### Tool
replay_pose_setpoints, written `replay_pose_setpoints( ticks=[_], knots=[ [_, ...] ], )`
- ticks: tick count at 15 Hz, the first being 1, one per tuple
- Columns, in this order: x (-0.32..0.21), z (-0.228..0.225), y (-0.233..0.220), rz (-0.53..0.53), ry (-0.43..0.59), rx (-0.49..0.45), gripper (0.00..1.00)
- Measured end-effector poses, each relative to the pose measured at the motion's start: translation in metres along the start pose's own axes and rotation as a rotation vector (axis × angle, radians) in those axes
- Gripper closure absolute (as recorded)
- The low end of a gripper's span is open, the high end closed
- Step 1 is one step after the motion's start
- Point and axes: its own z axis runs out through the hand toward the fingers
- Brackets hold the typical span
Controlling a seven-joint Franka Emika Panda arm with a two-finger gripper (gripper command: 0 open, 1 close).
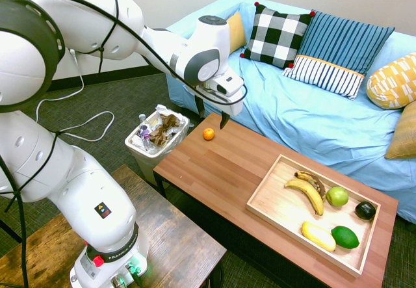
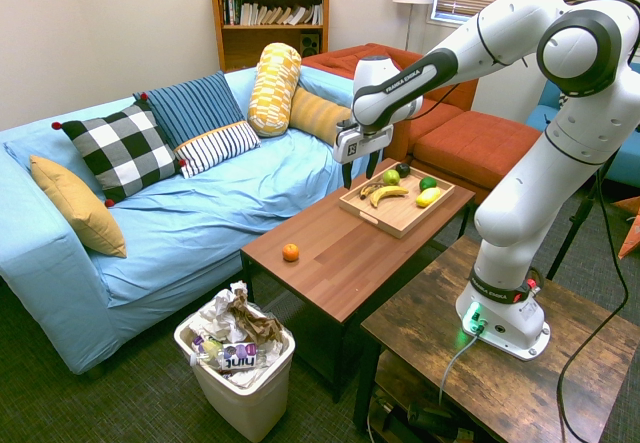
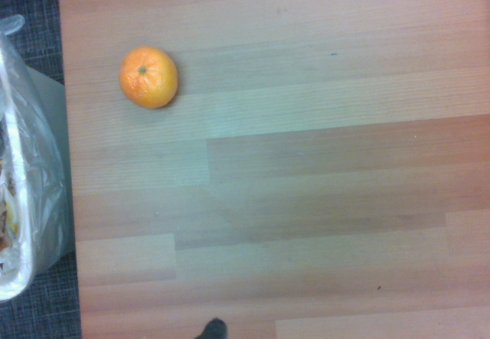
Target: Put the tangerine in the tray
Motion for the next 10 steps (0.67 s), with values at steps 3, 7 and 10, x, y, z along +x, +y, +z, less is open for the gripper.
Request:
replay_pose_setpoints(
  ticks=[3, 7, 10],
  knots=[
    [0.001, 0.005, -0.001, 0.002, -0.009, -0.005, 0.00],
    [0.007, 0.045, -0.014, 0.019, -0.024, 0.020, 0.00],
    [0.009, 0.073, -0.043, 0.001, -0.028, 0.036, 0.00]
  ],
)
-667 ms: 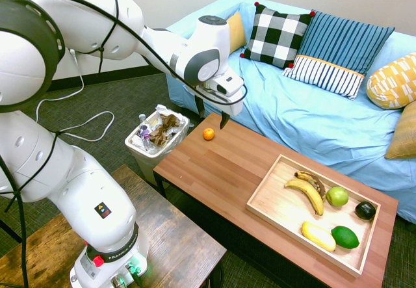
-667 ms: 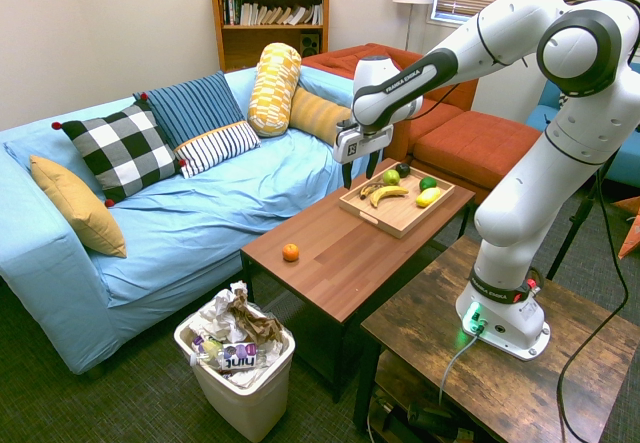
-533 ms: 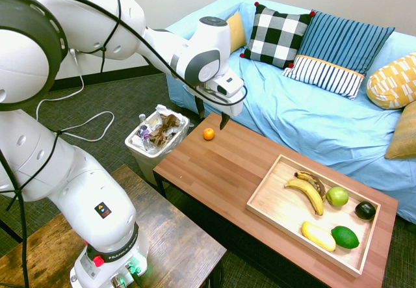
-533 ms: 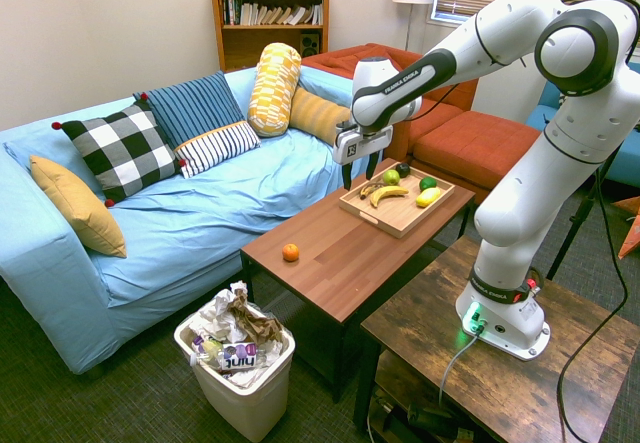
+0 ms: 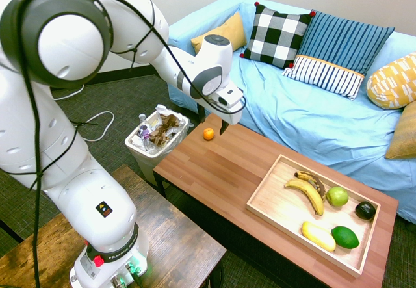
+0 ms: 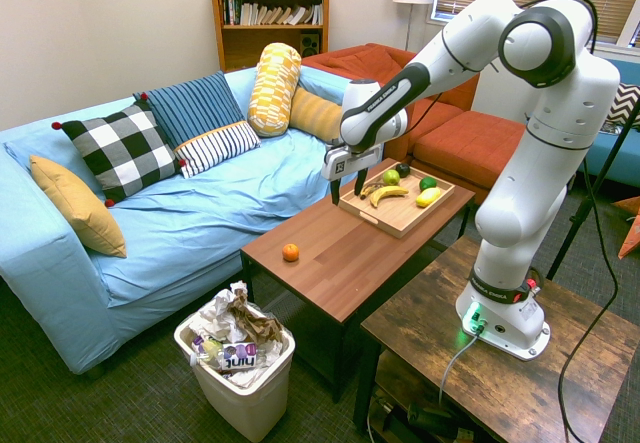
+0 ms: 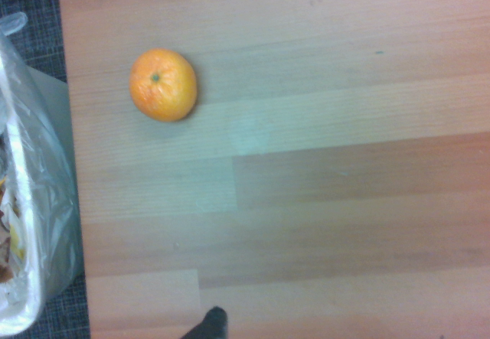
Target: Put the tangerine in the tray
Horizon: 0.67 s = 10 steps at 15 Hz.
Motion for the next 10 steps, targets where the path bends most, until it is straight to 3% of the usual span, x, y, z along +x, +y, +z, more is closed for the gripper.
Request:
replay_pose_setpoints(
  ticks=[10],
  knots=[
    [-0.017, 0.109, -0.119, -0.034, -0.036, -0.073, 0.00]
  ],
)
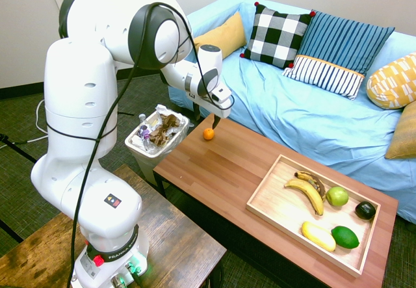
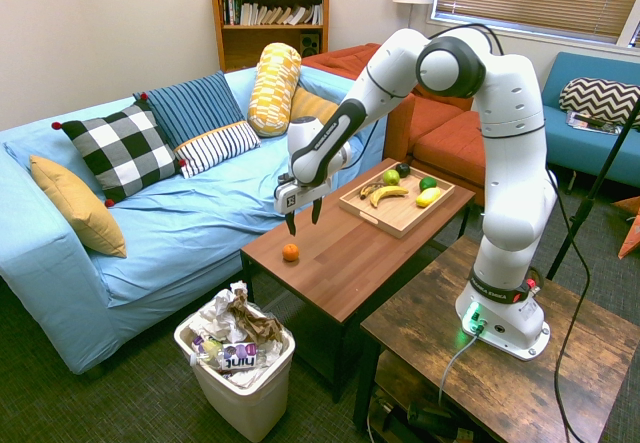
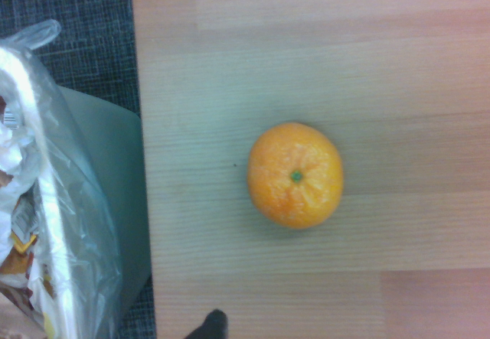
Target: Put the tangerine in the tray
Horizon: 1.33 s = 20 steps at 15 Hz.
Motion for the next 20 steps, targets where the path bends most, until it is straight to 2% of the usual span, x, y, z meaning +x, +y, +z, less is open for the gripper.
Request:
replay_pose_setpoints(
  ticks=[4, 10, 11, 20],
  knots=[
    [0.011, 0.043, -0.025, 0.013, -0.005, -0.027, 0.00],
    [0.023, 0.096, -0.036, 0.025, -0.023, -0.065, 0.00],
    [0.024, 0.102, -0.038, 0.025, -0.023, -0.068, 1.00],
    [0.026, 0.113, -0.042, 0.040, -0.044, -0.084, 1.00]
  ],
)
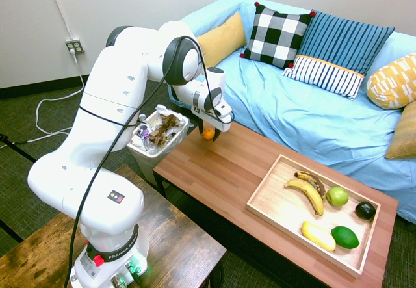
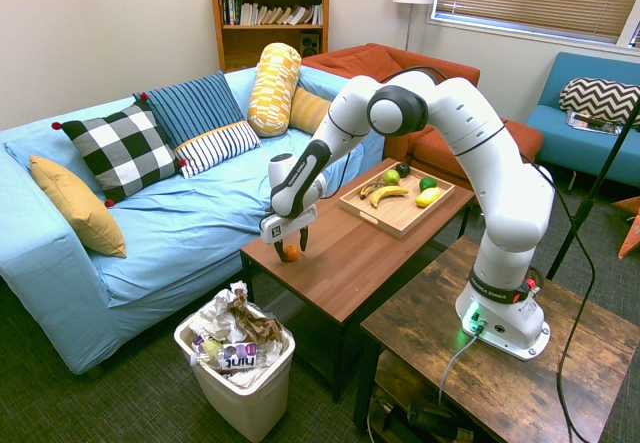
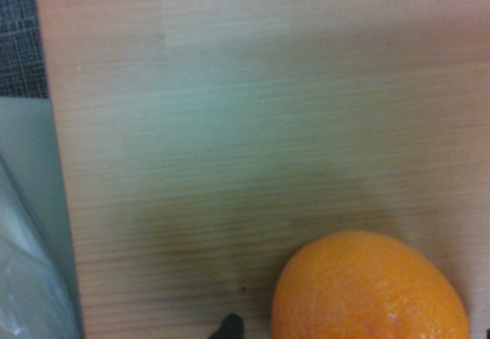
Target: Put the tangerine in the tray
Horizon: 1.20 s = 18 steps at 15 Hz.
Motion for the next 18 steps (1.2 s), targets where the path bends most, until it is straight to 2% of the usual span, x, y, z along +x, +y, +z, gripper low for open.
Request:
replay_pose_setpoints(
  ticks=[8, 11, 14, 16, 18],
  knots=[
    [-0.005, -0.002, -0.003, -0.007, -0.002, 0.003, 1.00],
    [0.001, -0.028, 0.000, 0.002, 0.024, 0.033, 1.00],
    [0.031, -0.091, 0.038, 0.056, 0.075, 0.081, 1.00],
    [0.063, -0.135, 0.085, 0.108, 0.103, 0.116, 1.00],
    [0.093, -0.159, 0.143, 0.166, 0.110, 0.133, 1.00]
  ],
)
